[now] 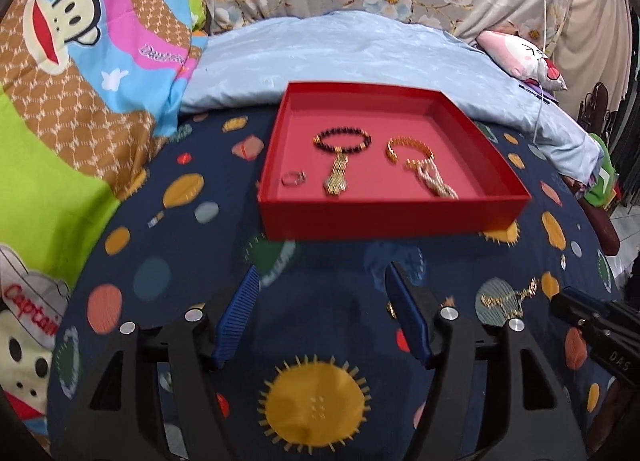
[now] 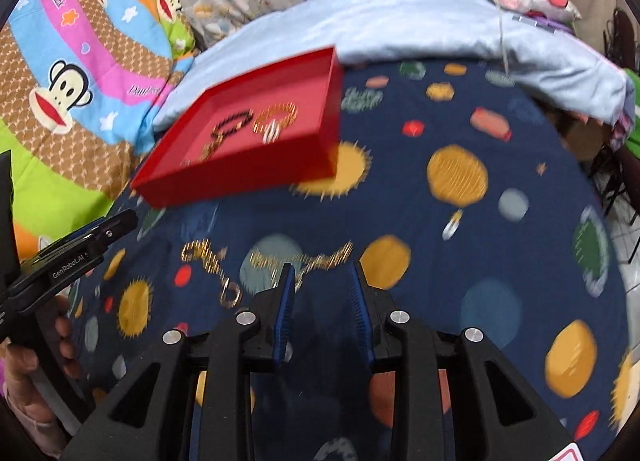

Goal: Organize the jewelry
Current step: 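Open the left tool to drop the silver ring into the red tray, then reach the right tool to the gold clover necklace while the left tool reaches the gold chain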

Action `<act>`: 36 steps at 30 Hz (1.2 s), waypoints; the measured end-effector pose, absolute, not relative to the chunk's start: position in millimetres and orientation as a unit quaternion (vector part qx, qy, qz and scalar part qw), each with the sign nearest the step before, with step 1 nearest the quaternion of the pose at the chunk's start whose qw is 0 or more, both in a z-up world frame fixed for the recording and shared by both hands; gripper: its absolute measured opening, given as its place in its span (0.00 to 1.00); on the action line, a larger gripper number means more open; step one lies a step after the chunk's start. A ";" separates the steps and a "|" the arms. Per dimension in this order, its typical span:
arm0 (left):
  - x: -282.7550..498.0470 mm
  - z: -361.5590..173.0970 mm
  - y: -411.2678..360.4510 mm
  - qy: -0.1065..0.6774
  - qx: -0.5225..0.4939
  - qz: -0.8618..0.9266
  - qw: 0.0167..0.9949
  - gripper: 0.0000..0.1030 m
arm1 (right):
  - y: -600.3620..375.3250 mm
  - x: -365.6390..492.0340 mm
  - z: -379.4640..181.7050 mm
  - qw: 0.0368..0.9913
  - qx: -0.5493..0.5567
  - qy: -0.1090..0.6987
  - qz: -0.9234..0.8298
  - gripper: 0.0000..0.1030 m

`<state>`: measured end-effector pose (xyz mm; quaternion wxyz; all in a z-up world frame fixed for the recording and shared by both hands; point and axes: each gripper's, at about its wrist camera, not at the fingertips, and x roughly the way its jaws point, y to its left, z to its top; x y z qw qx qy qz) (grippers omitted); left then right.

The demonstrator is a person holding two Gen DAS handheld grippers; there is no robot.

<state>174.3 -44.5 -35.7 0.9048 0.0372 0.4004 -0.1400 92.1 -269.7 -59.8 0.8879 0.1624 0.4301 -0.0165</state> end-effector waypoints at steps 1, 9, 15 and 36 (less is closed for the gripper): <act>171.2 -38.7 -44.6 0.404 0.036 -0.141 0.903 0.62 | -266.3 91.3 -62.8 0.886 0.164 0.433 -0.012 0.27; 159.2 -54.2 -44.6 0.421 0.025 -0.146 0.895 0.61 | -236.7 98.6 -73.4 0.882 0.145 0.449 0.011 0.27; 158.5 -58.4 -40.6 0.425 0.021 -0.143 0.893 0.61 | -220.5 106.0 -76.2 0.883 0.115 0.455 0.011 0.27; 159.0 -57.4 -46.4 0.427 0.027 -0.147 0.892 0.61 | -229.1 108.3 -73.7 0.880 0.112 0.461 -0.016 0.14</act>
